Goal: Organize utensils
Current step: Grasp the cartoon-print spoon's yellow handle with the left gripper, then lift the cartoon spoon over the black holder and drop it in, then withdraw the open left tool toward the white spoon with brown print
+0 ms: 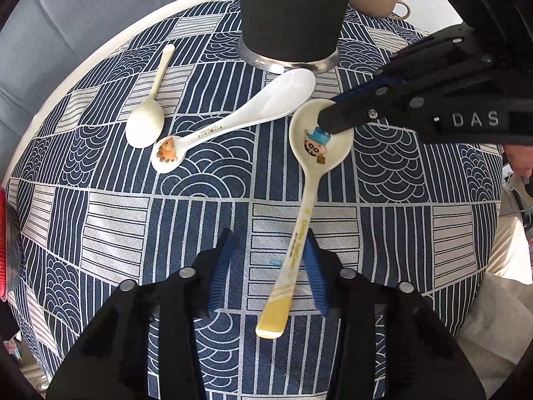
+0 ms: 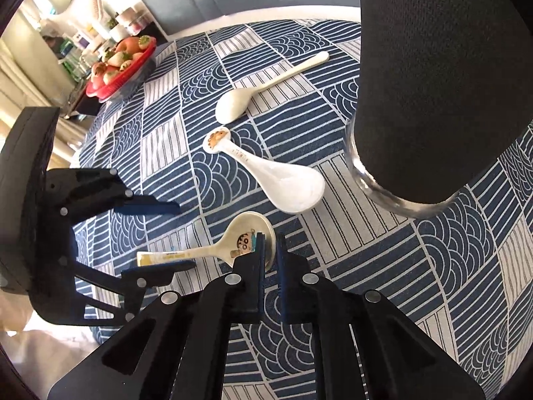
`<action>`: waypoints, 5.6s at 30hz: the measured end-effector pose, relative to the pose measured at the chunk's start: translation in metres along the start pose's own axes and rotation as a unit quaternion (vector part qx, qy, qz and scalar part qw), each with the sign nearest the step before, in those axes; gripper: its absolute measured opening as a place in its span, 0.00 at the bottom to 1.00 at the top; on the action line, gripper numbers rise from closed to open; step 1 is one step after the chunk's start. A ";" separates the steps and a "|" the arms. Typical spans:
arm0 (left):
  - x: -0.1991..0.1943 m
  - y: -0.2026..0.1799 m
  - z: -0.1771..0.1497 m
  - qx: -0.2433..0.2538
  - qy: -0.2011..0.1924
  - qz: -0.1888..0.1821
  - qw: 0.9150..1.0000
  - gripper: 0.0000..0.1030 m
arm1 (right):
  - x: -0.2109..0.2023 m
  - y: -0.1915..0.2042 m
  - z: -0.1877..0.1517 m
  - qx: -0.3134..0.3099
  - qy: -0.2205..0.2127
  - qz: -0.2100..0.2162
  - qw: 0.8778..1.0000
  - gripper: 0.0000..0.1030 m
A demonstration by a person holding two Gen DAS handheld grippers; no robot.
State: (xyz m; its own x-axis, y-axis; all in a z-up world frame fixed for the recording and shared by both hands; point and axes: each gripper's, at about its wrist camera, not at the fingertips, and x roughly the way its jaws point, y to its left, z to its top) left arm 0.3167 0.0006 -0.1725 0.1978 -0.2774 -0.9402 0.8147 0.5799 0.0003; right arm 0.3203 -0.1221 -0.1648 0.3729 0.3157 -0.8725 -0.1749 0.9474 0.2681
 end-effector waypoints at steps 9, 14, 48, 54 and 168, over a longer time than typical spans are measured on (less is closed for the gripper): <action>-0.014 -0.007 0.000 -0.034 -0.001 -0.004 0.999 0.13 | -0.028 0.011 0.012 -0.040 -0.016 -0.004 0.999 0.04; -0.033 -0.010 0.007 -0.056 -0.025 -0.011 0.998 0.14 | -0.052 0.011 0.020 -0.062 -0.026 -0.009 0.998 0.04; -0.143 -0.044 0.125 -0.070 -0.143 0.027 0.987 0.15 | -0.223 -0.012 0.070 -0.171 -0.147 -0.077 0.971 0.04; -0.150 -0.052 0.151 -0.063 -0.152 0.037 0.986 0.15 | -0.245 -0.030 0.076 -0.174 -0.164 -0.089 0.967 0.04; -0.069 0.134 0.024 -0.182 -0.115 0.026 0.976 0.94 | -0.124 0.017 0.052 -0.102 -0.124 -0.122 0.979 0.86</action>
State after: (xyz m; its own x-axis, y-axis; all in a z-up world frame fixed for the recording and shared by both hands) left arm 0.4256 0.0794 -0.0999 0.3849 -0.3804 -0.8409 0.5604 0.8203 -0.1145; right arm 0.3182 -0.1426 -0.0311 0.6318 0.1076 -0.7676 -0.2215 0.9741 -0.0458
